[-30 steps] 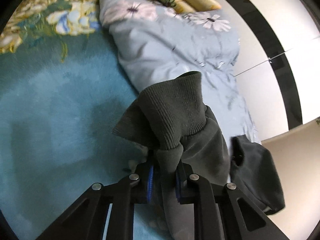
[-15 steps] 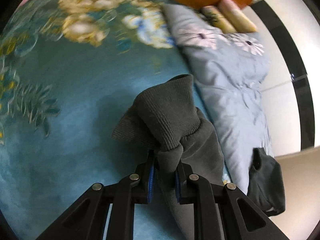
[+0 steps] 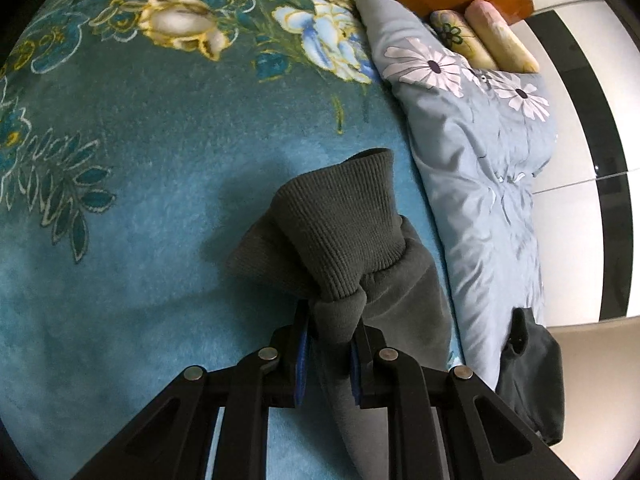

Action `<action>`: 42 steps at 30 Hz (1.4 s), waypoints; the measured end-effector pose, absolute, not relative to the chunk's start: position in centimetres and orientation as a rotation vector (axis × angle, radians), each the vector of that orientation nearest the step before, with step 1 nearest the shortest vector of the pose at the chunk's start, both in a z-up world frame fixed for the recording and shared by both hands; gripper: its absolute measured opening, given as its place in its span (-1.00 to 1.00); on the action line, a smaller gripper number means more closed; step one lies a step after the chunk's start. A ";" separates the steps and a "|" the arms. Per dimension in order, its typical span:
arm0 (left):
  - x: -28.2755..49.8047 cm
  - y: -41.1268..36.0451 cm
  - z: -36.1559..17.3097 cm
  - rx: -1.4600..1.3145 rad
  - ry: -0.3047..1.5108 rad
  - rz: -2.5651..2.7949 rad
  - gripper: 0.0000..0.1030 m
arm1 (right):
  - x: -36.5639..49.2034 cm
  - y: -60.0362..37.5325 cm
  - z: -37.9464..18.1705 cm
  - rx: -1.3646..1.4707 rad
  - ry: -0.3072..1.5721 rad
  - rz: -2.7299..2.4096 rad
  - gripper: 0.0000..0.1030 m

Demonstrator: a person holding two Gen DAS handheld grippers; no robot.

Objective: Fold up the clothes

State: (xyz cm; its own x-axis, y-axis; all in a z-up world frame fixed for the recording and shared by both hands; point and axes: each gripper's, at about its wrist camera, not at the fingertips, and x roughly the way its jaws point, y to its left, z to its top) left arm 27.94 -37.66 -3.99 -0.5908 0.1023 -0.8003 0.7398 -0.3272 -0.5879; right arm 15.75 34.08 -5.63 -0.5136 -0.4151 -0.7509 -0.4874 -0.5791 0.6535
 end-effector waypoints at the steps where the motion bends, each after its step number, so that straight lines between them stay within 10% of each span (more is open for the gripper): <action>1: 27.9 -37.7 -4.1 1.082 1.489 -1.956 -0.66 | 15.5 34.1 -5.8 -1.520 1.418 2.290 0.31; 10: 26.9 -37.1 -4.1 1.105 1.428 -1.917 -0.64 | 14.5 35.4 -7.5 -1.507 1.509 2.336 0.28; 19: 25.8 -35.8 -0.2 1.062 1.374 -2.017 -0.66 | 15.6 35.4 -4.8 -1.476 1.425 2.415 -0.30; 42: 27.0 -36.3 -3.2 1.245 1.305 -1.994 -0.65 | 23.5 38.1 -4.6 -1.569 1.386 2.306 -0.22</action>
State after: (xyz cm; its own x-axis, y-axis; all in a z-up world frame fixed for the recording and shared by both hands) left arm 26.99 -36.25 -3.18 -0.4921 0.1019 -0.8645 0.7513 -0.4518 -0.4810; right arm 23.47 38.14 -4.62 -0.4921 -0.4286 -0.7577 -0.4681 -0.6036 0.6454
